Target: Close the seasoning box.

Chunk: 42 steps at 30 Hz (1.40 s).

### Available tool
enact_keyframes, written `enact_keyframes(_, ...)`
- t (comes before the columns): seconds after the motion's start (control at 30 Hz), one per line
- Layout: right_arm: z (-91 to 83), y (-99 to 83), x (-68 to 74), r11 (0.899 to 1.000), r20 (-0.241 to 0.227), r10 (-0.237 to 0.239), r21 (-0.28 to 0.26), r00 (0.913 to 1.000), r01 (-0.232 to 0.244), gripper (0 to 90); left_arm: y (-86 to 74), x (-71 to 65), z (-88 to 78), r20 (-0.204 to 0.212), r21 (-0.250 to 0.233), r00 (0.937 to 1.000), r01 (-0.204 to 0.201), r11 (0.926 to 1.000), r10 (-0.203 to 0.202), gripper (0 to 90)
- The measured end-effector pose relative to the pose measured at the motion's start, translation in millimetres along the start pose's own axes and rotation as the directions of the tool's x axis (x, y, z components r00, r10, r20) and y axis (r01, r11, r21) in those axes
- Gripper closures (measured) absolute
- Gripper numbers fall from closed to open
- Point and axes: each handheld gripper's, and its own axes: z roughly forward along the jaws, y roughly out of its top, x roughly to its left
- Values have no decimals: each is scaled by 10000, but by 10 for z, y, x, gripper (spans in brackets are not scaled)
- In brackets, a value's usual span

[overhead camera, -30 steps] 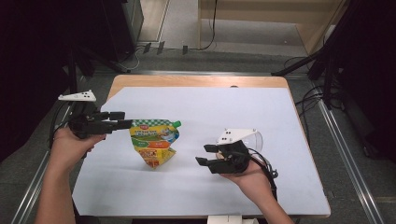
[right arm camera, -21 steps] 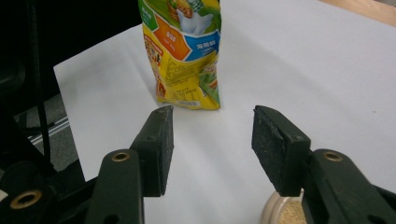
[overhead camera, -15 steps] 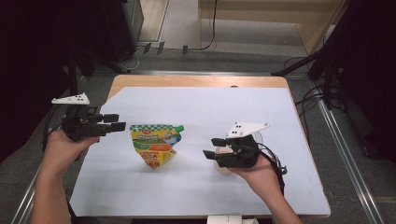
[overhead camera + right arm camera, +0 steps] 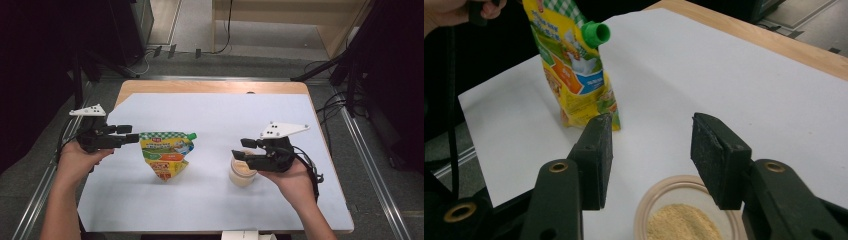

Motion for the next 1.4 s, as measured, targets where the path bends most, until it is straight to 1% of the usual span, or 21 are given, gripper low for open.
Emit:
enact_keyframes(0.03,-20,2,-15,10000,53,36,-16,10000,-36,532,-9,1,41,-31,22,10000,-89,10000,89,418)
enact_keyframes(0.07,-20,2,-15,10000,53,36,-16,10000,-36,532,-9,1,41,-31,22,10000,-89,10000,89,419)
enact_keyframes(0.13,-86,10,-60,9997,82,166,-199,9998,-165,539,-25,8,101,-143,77,9996,-231,9997,232,421)
enact_keyframes(0.2,-117,21,-70,9995,134,188,-250,9997,-184,538,-40,18,136,-213,95,9995,-252,9996,254,424)
enact_keyframes(0.23,-128,25,-75,9995,150,170,-267,9997,-166,538,-40,18,136,-213,95,9995,-252,9996,254,424)
enact_keyframes(0.33,-185,35,-105,9994,247,189,-308,9995,-181,548,-67,32,207,-337,233,9993,-178,9996,185,424)
enact_keyframes(0.37,-185,35,-105,9994,247,189,-308,9995,-181,548,-67,32,207,-337,233,9993,-178,9996,185,424)
enact_keyframes(0.4,-251,42,-152,9989,390,275,-403,9989,-260,559,-77,35,233,-336,222,9993,-175,9996,182,424)
enact_keyframes(0.5,-296,44,-183,9984,448,329,-478,9985,-307,569,-85,38,255,-346,153,9993,-140,9998,145,424)
enact_keyframes(0.53,-360,45,-226,9975,594,453,-577,9972,-418,583,-92,42,277,-351,206,9993,-138,9997,145,424)
enact_keyframes(0.6,-411,37,-267,9971,704,526,-593,9961,-485,602,-100,41,305,-373,270,9992,-126,9996,136,424)
enact_keyframes(0.63,-425,33,-283,9967,750,556,-637,9956,-508,614,-102,38,319,-403,339,9991,-133,9993,147,424)
enact_keyframes(0.83,-534,-13,-413,9935,1061,917,-777,9901,-837,686,-101,33,351,-420,321,9989,-173,9993,186,424)
enact_keyframes(0.9,-551,-22,-435,9928,1139,984,-796,9886,-896,692,-101,35,355,-404,353,9990,-157,9993,171,410)
enact_keyframes(0.93,-595,-48,-488,9913,1322,1148,-788,9846,-1050,729,-103,35,365,-432,377,9990,-129,9992,145,407)
enact_keyframes(1.0,-620,-66,-524,9907,1470,1197,-815,9819,-1086,762,-101,34,369,-409,424,9990,-180,9989,197,407)
enact_keyframes(1.03,-620,-66,-524,9907,1470,1197,-815,9819,-1086,762,-101,34,369,-409,424,9990,-180,9989,197,408)
enact_keyframes(1.07,-633,-77,-542,9903,1573,1241,-826,9797,-1121,767,-101,30,374,-423,394,9989,-188,9990,204,408)
enact_keyframes(1.17,-669,-136,-632,9872,1841,1468,-886,9719,-1324,837,-102,30,378,-405,414,9989,-206,9989,223,410)
enact_keyframes(1.3,-649,-210,-711,9823,1917,1807,-839,9647,-1673,887,-103,32,370,-410,394,9989,-197,9990,214,403)
enact_keyframes(1.4,-604,-277,-774,9801,2006,1958,-716,9599,-1849,894,-104,39,354,-430,347,9990,-139,9993,153,397)
